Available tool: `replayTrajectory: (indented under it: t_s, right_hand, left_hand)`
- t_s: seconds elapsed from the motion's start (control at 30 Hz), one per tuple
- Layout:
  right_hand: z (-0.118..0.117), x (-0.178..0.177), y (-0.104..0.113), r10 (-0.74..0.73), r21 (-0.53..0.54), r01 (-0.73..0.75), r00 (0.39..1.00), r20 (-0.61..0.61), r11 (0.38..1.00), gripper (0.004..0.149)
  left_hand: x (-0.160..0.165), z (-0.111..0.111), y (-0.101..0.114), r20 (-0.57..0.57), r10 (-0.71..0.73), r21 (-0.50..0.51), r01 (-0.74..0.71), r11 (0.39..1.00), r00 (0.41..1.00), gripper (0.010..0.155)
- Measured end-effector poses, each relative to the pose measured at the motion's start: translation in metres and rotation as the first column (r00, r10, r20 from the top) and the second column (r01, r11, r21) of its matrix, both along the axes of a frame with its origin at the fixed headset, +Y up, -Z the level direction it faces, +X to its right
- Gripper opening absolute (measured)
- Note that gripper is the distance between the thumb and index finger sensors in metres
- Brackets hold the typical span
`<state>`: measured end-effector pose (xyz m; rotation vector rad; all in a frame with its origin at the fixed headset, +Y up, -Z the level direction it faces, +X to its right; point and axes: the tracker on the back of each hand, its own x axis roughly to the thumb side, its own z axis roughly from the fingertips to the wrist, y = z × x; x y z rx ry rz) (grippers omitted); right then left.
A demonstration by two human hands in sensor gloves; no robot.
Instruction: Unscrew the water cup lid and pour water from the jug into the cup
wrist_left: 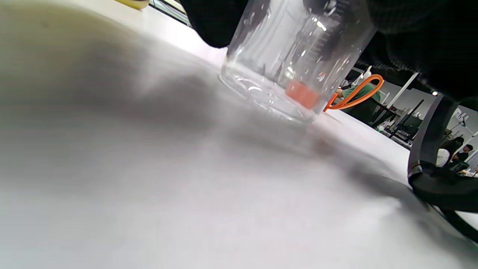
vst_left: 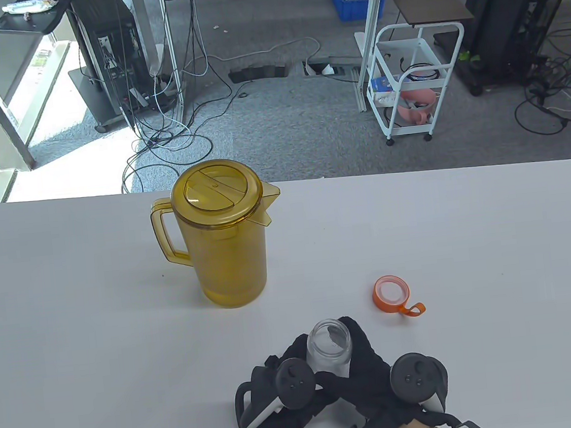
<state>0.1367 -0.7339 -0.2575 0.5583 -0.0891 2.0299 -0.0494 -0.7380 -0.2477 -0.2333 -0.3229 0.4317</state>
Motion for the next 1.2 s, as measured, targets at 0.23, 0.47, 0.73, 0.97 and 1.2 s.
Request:
replayTrajectory:
  t_s: [0.23,0.47,0.73,0.97,1.2]
  right_hand:
    - [-0.001,0.0,0.001,-0.001,-0.009,0.001,1.0,-0.013,1.0,0.099]
    - [-0.003,-0.001,0.001,0.007,-0.023,-0.008,1.0,-0.022,1.0,0.1]
    - [-0.004,-0.001,0.001,0.002,-0.04,-0.003,1.0,-0.027,0.999,0.1]
    - [-0.005,-0.001,0.002,-0.002,-0.044,0.001,0.999,-0.032,0.999,0.1]
    - [-0.006,-0.001,0.002,-0.004,-0.042,0.002,0.999,-0.036,0.999,0.1]
  left_hand:
    - [-0.039,0.017,0.048,-0.025,-0.1,0.23,0.103,0.968,0.995,0.11]
    - [-0.132,-0.014,0.121,-0.301,0.066,0.437,0.076,0.896,0.951,0.106]
    - [-0.207,-0.091,0.116,-0.515,0.402,0.463,-0.149,0.874,0.757,0.092]
    - [-0.217,-0.139,0.088,-0.534,0.351,0.4,-0.135,0.906,0.769,0.08]
    - [-0.214,-0.166,0.077,-0.529,0.458,0.437,-0.234,0.869,0.714,0.063]
